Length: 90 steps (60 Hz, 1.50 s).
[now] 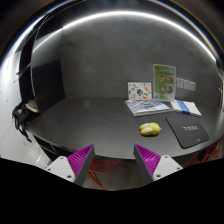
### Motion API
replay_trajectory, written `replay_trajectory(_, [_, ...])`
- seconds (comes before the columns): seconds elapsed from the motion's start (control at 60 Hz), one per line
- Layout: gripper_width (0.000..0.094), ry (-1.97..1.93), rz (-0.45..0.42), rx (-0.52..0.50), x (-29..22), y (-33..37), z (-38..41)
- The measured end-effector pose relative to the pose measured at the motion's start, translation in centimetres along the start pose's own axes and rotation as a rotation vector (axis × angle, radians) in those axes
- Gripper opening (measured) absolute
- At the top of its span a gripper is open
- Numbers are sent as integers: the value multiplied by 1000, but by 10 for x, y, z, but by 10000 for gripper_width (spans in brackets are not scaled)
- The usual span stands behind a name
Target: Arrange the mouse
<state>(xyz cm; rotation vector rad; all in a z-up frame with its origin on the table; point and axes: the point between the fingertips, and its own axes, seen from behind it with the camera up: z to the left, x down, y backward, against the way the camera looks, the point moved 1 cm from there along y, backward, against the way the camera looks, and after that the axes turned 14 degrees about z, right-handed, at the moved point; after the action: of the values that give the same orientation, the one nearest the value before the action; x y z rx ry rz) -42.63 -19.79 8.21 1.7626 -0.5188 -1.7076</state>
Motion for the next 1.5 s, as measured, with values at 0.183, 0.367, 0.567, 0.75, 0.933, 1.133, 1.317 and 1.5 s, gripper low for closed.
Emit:
replay_trajectory(0.183, [825, 45, 12, 30, -2, -31, -68])
replay_trajectory(0.367, [822, 109, 45, 104, 5, -87, -168])
replay_trajectory(0.567, [815, 113, 59, 46, -12, -128, -203])
replay_trajectory(0.75, [815, 143, 91, -11, -40, -166, -200])
replay_trajectory(0.933, [810, 143, 129, -55, -71, -204, -196])
replay_trajectory(1.133, [458, 70, 132, -6, -81, -218, -200])
replay_trajectory(1.317, [400, 120, 56, 15, -115, -166, -185])
replay_trajectory(1.5, [395, 22, -125, 257, -178, -54, -325])
